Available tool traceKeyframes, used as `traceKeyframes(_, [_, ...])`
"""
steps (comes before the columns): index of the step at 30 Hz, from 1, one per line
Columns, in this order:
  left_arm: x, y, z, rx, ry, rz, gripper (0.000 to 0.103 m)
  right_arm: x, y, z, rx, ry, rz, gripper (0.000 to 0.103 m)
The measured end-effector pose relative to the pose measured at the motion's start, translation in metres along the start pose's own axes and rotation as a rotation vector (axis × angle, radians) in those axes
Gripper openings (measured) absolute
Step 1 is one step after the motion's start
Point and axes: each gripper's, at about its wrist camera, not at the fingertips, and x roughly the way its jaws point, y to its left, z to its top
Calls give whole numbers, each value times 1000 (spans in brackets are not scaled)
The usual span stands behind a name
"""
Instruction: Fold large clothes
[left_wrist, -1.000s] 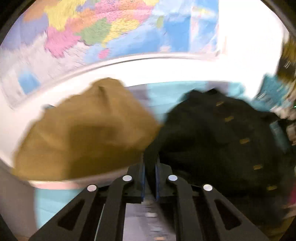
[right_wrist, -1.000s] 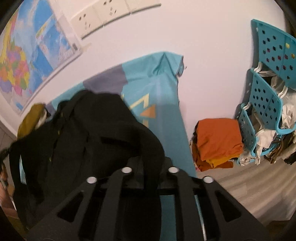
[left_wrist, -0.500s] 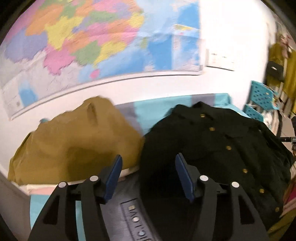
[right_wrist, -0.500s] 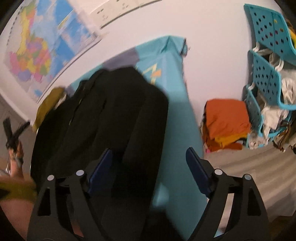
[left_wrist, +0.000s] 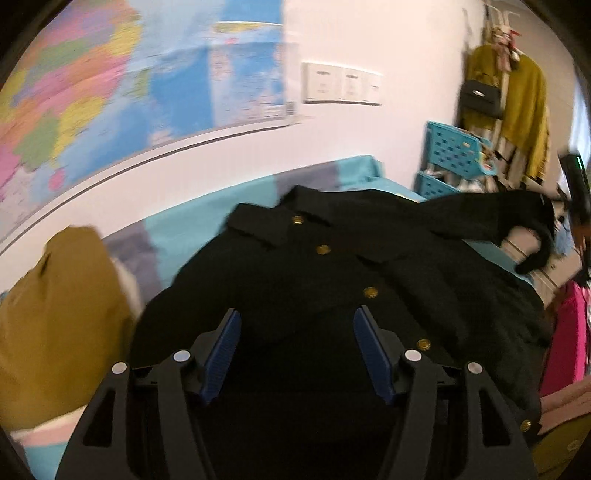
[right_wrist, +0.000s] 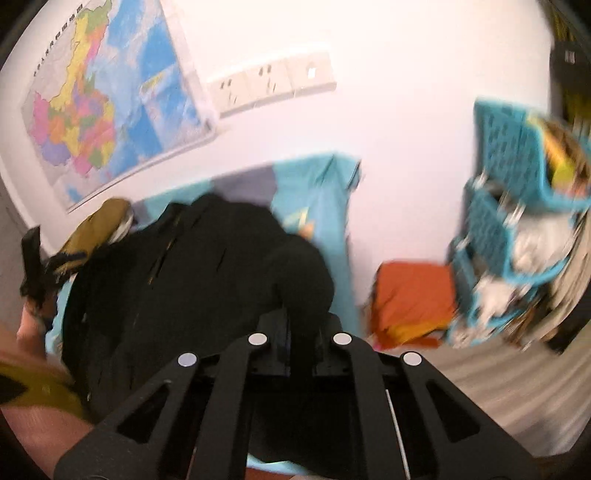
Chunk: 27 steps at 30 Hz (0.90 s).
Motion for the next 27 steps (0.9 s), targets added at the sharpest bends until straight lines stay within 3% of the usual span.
traceKeyframes(4, [8,-19,9,56,-9,-61,66,3,40,47,-115,32,10,6])
traceKeyframes(8, [11,-27,13,79,-22,-115,68,27,118,75,-305,105,100,6])
traceKeyframes(12, [9,-23,16,63,-39,-160,69,73,193,81,-428,189,219,10])
traceKeyframes(16, [6,-13,13,20,-51,-204,71,136,246,73,-448,284,331,21])
traceKeyframes(18, [6,-10,9,3,-46,-216,73,167,261,67,-429,346,358,37])
traceKeyframes(19, [7,-9,8,-2,-39,-221,73,177,264,66,-414,345,362,51])
traceKeyframes(20, [8,-9,6,-7,-33,-227,74,182,263,64,-395,346,371,55])
traceKeyframes(23, [15,-10,-1,-16,5,-272,74,179,245,68,-323,310,409,56])
traceKeyframes(27, [28,-17,-5,9,33,-314,76,155,190,74,-168,201,374,57])
